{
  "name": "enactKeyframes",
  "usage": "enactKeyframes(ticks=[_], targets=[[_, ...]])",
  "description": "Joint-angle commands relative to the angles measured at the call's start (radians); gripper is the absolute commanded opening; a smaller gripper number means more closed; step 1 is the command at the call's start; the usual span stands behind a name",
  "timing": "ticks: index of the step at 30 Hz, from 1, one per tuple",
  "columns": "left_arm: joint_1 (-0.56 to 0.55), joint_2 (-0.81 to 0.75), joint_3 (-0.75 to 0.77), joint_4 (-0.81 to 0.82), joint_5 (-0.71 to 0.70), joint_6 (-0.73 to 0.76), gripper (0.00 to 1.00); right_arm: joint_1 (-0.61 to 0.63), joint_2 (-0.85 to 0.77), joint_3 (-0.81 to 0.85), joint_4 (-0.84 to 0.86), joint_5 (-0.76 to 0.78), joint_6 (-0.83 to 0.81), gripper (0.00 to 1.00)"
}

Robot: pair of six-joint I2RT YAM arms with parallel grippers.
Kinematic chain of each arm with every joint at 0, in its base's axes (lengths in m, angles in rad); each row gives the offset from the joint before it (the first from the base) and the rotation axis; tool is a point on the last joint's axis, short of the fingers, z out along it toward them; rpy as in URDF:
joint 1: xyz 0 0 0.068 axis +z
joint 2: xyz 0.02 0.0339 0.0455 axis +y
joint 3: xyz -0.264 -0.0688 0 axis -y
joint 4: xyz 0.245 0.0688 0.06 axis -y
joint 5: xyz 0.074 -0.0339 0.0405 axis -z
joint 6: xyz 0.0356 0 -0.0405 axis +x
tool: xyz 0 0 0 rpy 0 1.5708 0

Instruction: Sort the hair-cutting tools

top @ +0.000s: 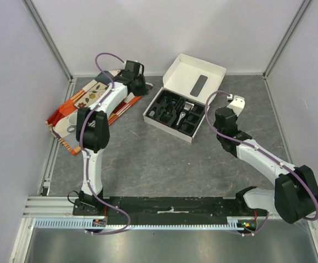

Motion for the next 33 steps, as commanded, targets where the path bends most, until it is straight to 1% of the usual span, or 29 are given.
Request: enactKeyframes(ticks=[1,5,7,12,15,16,17,21,23,24,26,27,29,30,33], targets=[[-0.01,0.088,0.1,-0.037,0.031,0.05,0.02,-0.024,0.043,-0.021,-0.006,-0.03,0.078,0.0],[-0.01,0.143,0.12,-0.058,0.0,0.064,0.02,-0.05,0.103,-0.04,-0.003,-0.06,0.127,0.0],[-0.01,0.151,0.116,-0.06,-0.004,0.067,0.02,-0.059,0.123,-0.047,0.02,-0.085,0.133,0.0],[-0.014,0.162,0.096,-0.06,0.0,0.059,0.02,-0.073,0.239,-0.037,0.086,-0.154,0.146,0.0],[-0.026,0.145,0.056,-0.046,0.009,0.058,0.02,-0.085,0.299,-0.039,0.187,-0.292,0.106,0.0],[-0.029,0.137,0.024,-0.04,0.012,0.056,0.02,-0.087,0.324,-0.037,0.213,-0.33,0.063,0.0],[-0.037,0.128,0.006,-0.023,0.015,0.053,0.02,-0.087,0.338,-0.034,0.233,-0.385,0.055,0.0],[-0.046,0.078,-0.148,0.055,0.038,0.032,0.02,-0.093,0.402,0.002,0.278,-0.49,0.018,0.0],[-0.049,0.05,-0.192,0.084,0.051,0.021,0.02,-0.093,0.433,0.018,0.295,-0.534,-0.005,0.0],[-0.051,0.036,-0.24,0.097,0.052,0.02,0.02,-0.094,0.443,0.021,0.304,-0.578,-0.011,0.0],[-0.052,-0.01,-0.297,0.126,0.061,0.007,0.02,-0.094,0.47,0.022,0.316,-0.625,-0.018,0.0],[-0.054,-0.027,-0.355,0.156,0.065,0.003,0.02,-0.094,0.479,0.022,0.329,-0.683,-0.026,0.0],[-0.06,-0.085,-0.415,0.184,0.066,-0.008,0.02,-0.094,0.506,0.022,0.347,-0.738,-0.043,0.0],[-0.063,-0.103,-0.474,0.212,0.065,-0.011,0.02,-0.093,0.52,0.022,0.35,-0.773,-0.048,0.0],[-0.08,-0.181,-0.579,0.256,0.057,-0.016,0.02,-0.093,0.542,0.025,0.356,-0.829,-0.069,0.0]])
